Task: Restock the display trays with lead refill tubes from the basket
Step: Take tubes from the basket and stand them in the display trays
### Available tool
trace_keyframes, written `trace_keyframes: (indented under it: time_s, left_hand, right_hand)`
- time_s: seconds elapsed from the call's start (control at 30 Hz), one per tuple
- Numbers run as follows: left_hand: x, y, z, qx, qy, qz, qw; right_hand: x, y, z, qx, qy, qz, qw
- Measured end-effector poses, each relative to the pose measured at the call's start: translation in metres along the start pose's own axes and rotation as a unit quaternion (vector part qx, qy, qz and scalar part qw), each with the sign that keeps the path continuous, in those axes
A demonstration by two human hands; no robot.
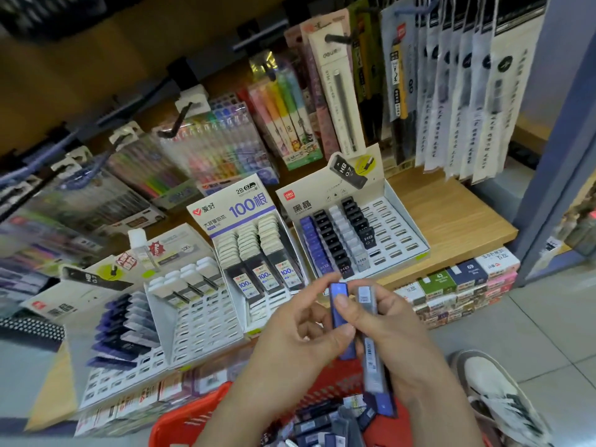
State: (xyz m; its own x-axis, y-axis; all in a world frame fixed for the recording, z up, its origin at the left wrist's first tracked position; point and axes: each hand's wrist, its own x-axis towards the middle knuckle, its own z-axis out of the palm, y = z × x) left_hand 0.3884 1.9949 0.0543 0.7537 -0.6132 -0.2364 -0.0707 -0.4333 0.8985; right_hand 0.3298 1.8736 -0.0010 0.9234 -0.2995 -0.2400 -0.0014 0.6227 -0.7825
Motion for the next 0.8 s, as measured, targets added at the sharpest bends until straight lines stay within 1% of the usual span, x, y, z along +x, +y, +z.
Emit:
trace_keyframes:
  time_s: [0.07, 0.13, 0.17, 0.23, 0.27, 0.3, 0.33, 0.37, 0.43, 0.5, 0.53, 0.6, 0.67, 0.8]
  left_hand:
    - [0.001, 0.001, -0.012, 0.052, -0.002, 0.016, 0.998]
    - [0.004, 0.001, -0.021, 0.071, 0.024, 0.025, 0.997]
    - [0.005, 0.002, -0.023, 0.073, 0.045, 0.024, 0.996]
    - [0.011, 0.002, -0.027, 0.039, 0.102, 0.022, 0.994]
    - [0.015, 0.002, -0.028, 0.007, 0.138, 0.021, 0.990]
    - [0.021, 0.001, -0.030, -0.015, 0.173, 0.020, 0.985]
    - [0.027, -0.001, -0.031, -0.021, 0.204, 0.021, 0.979]
    - [0.034, -0.004, -0.031, -0.018, 0.225, 0.023, 0.974]
    - [0.049, -0.011, -0.028, 0.014, 0.245, 0.031, 0.969]
    - [0.060, -0.018, -0.021, 0.081, 0.239, 0.043, 0.967]
    - [0.064, -0.020, -0.018, 0.110, 0.233, 0.047, 0.965]
    - [0.069, -0.025, -0.011, 0.143, 0.224, 0.046, 0.963]
    - [0.072, -0.028, -0.009, 0.166, 0.225, 0.043, 0.959]
    - [0.075, -0.030, -0.005, 0.161, 0.218, 0.051, 0.961]
  right_hand:
    - [0.000, 0.001, 0.005, -0.022, -0.030, 0.017, 0.999]
    - [0.002, 0.003, 0.012, -0.035, -0.042, 0.037, 0.998]
    - [0.003, 0.006, 0.015, -0.036, -0.035, 0.048, 0.998]
    - [0.008, 0.012, 0.018, -0.031, 0.017, 0.064, 0.997]
    - [0.011, 0.015, 0.016, -0.019, 0.059, 0.071, 0.996]
    - [0.014, 0.018, 0.012, 0.017, 0.103, 0.078, 0.991]
    - [0.016, 0.020, 0.007, 0.088, 0.140, 0.082, 0.983]
    - [0.017, 0.022, 0.000, 0.180, 0.171, 0.081, 0.965]
    - [0.018, 0.023, -0.012, 0.343, 0.217, 0.064, 0.912]
    - [0.018, 0.021, -0.018, 0.441, 0.244, 0.034, 0.863]
    - [0.018, 0.021, -0.018, 0.474, 0.250, 0.023, 0.844]
    - [0.019, 0.021, -0.017, 0.513, 0.257, 0.017, 0.819]
    - [0.019, 0.018, -0.012, 0.529, 0.259, 0.022, 0.808]
    - [0.018, 0.015, -0.010, 0.553, 0.253, 0.022, 0.793]
